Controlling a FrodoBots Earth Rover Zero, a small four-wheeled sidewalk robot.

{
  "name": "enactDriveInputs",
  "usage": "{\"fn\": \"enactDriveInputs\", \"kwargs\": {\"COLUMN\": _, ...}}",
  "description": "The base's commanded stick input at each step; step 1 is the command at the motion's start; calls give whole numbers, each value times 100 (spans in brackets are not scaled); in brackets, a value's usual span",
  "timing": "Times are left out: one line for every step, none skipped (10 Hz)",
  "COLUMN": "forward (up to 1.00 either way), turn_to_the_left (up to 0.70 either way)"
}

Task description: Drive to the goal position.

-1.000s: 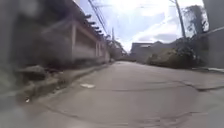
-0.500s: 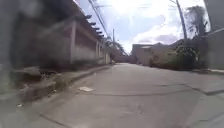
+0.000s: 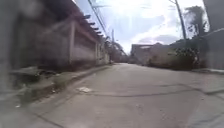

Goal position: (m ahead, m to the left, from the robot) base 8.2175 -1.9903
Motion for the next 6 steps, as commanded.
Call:
{"fn": "enactDriveInputs", "kwargs": {"forward": 0, "turn_to_the_left": -5}}
{"fn": "enactDriveInputs", "kwargs": {"forward": 0, "turn_to_the_left": -5}}
{"fn": "enactDriveInputs", "kwargs": {"forward": 0, "turn_to_the_left": -5}}
{"fn": "enactDriveInputs", "kwargs": {"forward": 0, "turn_to_the_left": -2}}
{"fn": "enactDriveInputs", "kwargs": {"forward": 0, "turn_to_the_left": 0}}
{"fn": "enactDriveInputs", "kwargs": {"forward": 0, "turn_to_the_left": 0}}
